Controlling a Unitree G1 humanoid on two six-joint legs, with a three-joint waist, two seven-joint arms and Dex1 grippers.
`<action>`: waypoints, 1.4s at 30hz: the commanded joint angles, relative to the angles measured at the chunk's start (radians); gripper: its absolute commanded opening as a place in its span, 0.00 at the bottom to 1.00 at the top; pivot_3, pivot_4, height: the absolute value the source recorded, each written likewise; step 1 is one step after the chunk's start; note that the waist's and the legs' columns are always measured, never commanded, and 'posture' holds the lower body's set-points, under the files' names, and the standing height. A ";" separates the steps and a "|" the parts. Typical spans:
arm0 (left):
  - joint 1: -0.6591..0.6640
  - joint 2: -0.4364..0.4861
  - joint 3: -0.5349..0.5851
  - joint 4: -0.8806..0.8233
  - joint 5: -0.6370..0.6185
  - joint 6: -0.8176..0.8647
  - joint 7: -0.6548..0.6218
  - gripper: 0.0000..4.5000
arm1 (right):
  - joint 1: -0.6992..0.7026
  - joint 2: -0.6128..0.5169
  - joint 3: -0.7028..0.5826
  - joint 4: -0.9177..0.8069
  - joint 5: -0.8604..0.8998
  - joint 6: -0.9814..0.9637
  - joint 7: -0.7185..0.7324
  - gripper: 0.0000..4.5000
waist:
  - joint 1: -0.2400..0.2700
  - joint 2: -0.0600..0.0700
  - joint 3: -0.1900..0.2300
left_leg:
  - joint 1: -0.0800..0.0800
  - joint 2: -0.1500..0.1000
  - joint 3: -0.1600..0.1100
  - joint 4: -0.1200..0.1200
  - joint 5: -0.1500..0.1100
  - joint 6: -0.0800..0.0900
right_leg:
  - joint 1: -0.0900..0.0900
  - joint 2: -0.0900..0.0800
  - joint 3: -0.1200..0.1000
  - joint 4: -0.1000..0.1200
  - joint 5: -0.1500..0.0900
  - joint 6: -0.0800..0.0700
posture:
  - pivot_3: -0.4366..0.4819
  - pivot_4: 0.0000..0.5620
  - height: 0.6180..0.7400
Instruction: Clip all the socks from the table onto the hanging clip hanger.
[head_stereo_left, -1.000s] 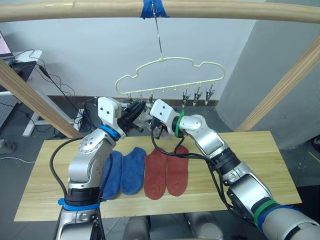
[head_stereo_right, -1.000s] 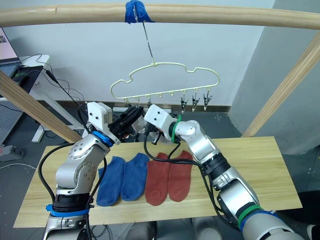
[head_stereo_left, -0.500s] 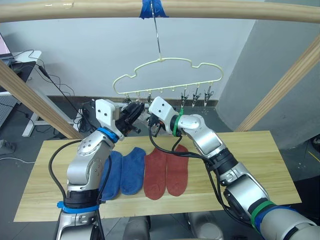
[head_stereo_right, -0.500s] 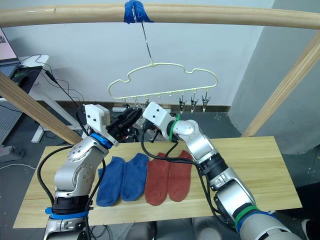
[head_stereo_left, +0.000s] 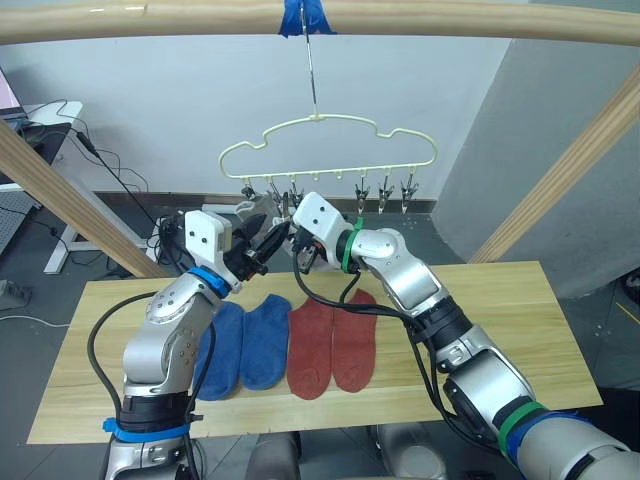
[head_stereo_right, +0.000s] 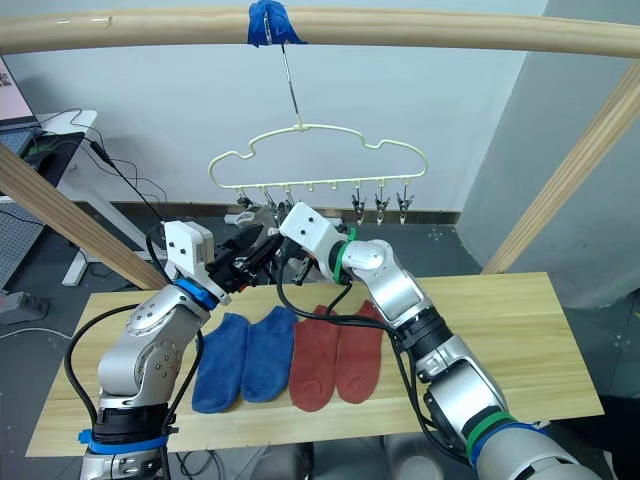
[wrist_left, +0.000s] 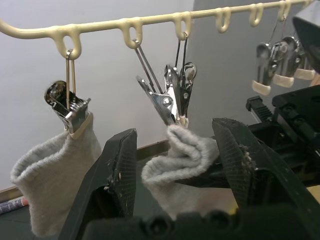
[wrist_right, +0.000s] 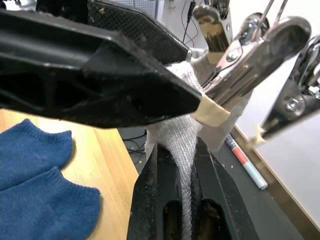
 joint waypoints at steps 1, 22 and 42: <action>0.009 0.014 0.019 -0.046 -0.005 -0.012 -0.003 0.59 | -0.014 0.017 -0.019 -0.024 0.028 -0.021 0.007 0.00 | 0.000 0.000 0.000 | 0.000 0.000 0.000 0.000 0.000 0.000 | 0.000 0.000 0.000 0.000 0.000 0.000 | 0.26 0.39 0.91; 0.008 -0.071 -0.087 -0.019 0.217 -0.286 0.072 0.60 | 0.323 -0.336 -0.099 -0.680 0.136 0.114 0.165 0.40 | 0.008 0.000 0.000 | 0.000 0.000 0.000 0.000 0.000 0.000 | 0.000 0.000 0.000 -0.001 0.000 0.000 | 0.23 0.42 0.91; -0.075 -0.224 -0.150 0.179 0.357 -0.444 0.196 0.60 | 0.418 -0.486 -0.289 -0.911 0.325 0.300 0.099 0.40 | 0.001 -0.001 0.001 | 0.000 -0.001 0.001 0.000 0.000 0.000 | 0.001 0.001 0.001 -0.001 0.000 0.000 | 0.16 0.44 0.91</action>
